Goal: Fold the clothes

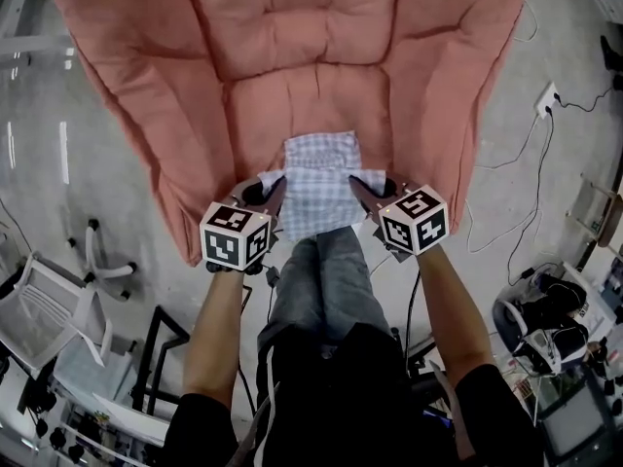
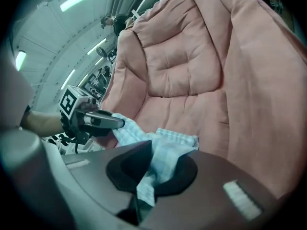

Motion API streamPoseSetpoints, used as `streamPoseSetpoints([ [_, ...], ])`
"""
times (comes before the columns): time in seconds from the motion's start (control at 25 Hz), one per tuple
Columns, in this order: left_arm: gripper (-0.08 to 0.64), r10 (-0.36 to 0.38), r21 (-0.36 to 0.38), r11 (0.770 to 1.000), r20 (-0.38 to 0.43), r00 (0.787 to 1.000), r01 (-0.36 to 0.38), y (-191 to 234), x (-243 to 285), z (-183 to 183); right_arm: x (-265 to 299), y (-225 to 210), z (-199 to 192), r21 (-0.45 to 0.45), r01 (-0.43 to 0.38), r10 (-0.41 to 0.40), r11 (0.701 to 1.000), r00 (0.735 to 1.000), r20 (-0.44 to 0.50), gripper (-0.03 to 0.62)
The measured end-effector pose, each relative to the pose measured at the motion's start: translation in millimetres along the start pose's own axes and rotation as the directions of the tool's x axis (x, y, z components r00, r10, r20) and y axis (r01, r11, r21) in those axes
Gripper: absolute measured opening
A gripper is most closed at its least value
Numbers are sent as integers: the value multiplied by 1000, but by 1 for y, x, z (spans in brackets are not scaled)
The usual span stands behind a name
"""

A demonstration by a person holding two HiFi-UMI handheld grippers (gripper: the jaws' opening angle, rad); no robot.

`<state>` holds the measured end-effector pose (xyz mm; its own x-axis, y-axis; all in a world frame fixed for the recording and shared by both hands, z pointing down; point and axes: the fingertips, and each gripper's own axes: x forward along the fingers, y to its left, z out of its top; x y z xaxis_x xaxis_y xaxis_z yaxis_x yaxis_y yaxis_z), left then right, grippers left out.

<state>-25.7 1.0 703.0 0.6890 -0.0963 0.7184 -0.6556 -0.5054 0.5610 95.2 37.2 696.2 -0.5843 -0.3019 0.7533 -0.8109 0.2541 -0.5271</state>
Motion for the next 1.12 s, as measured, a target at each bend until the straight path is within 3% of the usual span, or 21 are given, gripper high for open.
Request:
streamPoseSetpoints([
  [0.24,31,45,-22,999,-21,999,-45,25,21,9,26,-24,15,-11,54,-55,998,998,-30,20],
  [0.6,48,64,-46,997,-47,997,-67,48,41,19,45,-46,27,-25,54,-56,998,995,-81,27],
  [0.84,160,97,-36,994,-80,992,-100,50,41,10,48,-51,14,-28,75,-78,997,988,-133,208],
  [0.96,215,122,-24,992,-101,987,-125,51,40,-1,48,-54,6,-45,95,-101,994,982,-158,224],
  [1.04,281,136,-18,990,-108,985,-139,52,39,-5,46,-57,6,-58,139,-146,989,978,-148,222],
  [1.12,298,158,-15,987,-90,983,-160,54,34,-3,43,-59,8,-67,184,-191,981,974,-124,222],
])
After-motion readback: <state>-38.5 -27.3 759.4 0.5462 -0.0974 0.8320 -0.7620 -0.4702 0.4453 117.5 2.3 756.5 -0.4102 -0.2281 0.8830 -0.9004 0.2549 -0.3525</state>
